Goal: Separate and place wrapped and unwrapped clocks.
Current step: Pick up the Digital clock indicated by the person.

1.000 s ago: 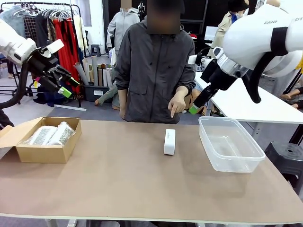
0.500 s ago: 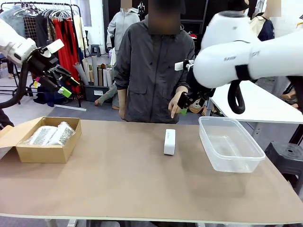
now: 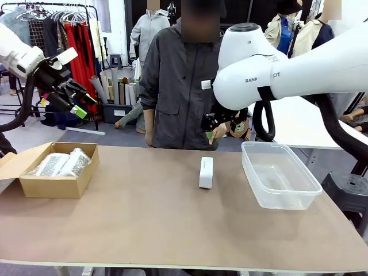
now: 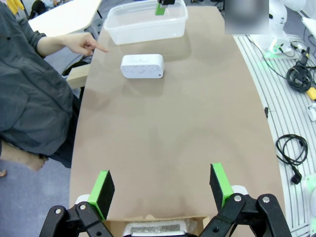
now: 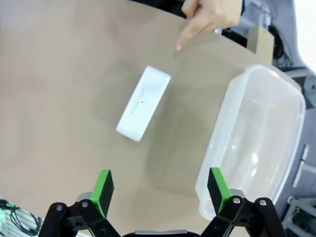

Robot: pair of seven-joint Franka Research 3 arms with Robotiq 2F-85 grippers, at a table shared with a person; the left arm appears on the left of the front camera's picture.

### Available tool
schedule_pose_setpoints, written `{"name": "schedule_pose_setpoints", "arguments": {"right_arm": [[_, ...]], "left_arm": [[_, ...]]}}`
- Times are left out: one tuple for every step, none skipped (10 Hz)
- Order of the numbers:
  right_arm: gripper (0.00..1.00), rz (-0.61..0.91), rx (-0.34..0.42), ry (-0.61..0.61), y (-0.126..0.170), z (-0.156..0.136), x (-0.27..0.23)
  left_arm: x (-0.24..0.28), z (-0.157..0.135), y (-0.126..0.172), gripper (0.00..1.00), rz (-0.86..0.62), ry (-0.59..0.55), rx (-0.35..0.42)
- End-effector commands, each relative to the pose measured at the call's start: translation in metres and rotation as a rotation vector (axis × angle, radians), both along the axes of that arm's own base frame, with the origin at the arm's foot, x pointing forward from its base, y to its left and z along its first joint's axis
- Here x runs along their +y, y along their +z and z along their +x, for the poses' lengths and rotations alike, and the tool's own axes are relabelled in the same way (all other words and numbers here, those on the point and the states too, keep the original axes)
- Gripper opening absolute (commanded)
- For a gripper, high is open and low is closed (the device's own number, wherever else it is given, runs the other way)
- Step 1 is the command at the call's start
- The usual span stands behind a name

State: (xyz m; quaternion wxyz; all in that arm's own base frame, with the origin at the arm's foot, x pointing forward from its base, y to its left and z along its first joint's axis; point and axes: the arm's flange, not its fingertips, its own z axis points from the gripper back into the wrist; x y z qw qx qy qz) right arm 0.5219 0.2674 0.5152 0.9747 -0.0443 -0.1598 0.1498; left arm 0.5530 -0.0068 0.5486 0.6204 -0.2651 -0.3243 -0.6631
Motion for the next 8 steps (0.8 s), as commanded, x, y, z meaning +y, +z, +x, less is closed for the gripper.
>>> {"name": "schedule_pose_setpoints", "arguments": {"right_arm": [[1.0, 0.106, -0.011, 0.039, 0.0097, 0.0036, -0.0026], [1.0, 0.0, 0.0, 0.0, 0.0, 0.0, 0.0], [1.0, 0.0, 0.0, 0.0, 0.0, 0.0, 0.0], [1.0, 0.0, 0.0, 0.0, 0.0, 0.0, 0.0], [1.0, 0.0, 0.0, 0.0, 0.0, 0.0, 0.0], [1.0, 0.0, 0.0, 0.0, 0.0, 0.0, 0.0], [1.0, 0.0, 0.0, 0.0, 0.0, 0.0, 0.0], [1.0, 0.0, 0.0, 0.0, 0.0, 0.0, 0.0]], "left_arm": [[-0.0001, -0.0021, 0.0009, 1.0, -0.001, 0.0, -0.004], [-0.0001, -0.0021, 0.0009, 1.0, -0.001, 0.0, -0.004], [-0.0001, -0.0021, 0.0009, 1.0, -0.001, 0.0, -0.004], [-0.0001, -0.0021, 0.0009, 1.0, -0.001, 0.0, -0.004], [-0.0001, -0.0021, 0.0009, 1.0, -0.001, 0.0, -0.004], [-0.0001, -0.0021, 0.0009, 1.0, -0.001, 0.0, -0.004], [-0.0001, -0.0021, 0.0009, 1.0, -0.001, 0.0, -0.004], [-0.0001, -0.0021, 0.0009, 1.0, -0.001, 0.0, -0.004]]}}
